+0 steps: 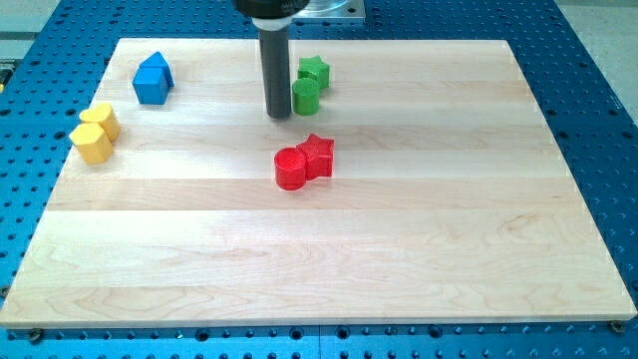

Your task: Move the red circle below the red star

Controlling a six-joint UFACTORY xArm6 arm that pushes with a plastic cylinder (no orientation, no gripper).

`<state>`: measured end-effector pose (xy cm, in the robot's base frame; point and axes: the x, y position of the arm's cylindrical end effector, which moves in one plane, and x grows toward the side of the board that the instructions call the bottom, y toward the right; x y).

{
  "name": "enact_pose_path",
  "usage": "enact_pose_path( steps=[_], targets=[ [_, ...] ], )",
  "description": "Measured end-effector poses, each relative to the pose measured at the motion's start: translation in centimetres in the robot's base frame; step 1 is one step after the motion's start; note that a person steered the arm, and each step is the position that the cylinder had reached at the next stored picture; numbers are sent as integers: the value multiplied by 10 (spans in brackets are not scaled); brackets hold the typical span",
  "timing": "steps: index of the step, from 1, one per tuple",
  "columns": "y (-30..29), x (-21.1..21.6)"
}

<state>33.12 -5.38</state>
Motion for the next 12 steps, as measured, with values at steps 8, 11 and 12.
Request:
enact_pose_path(
  steps=[8, 11, 12],
  targets=[
    [40, 137],
    [-24, 172],
    [-99, 188]
  ],
)
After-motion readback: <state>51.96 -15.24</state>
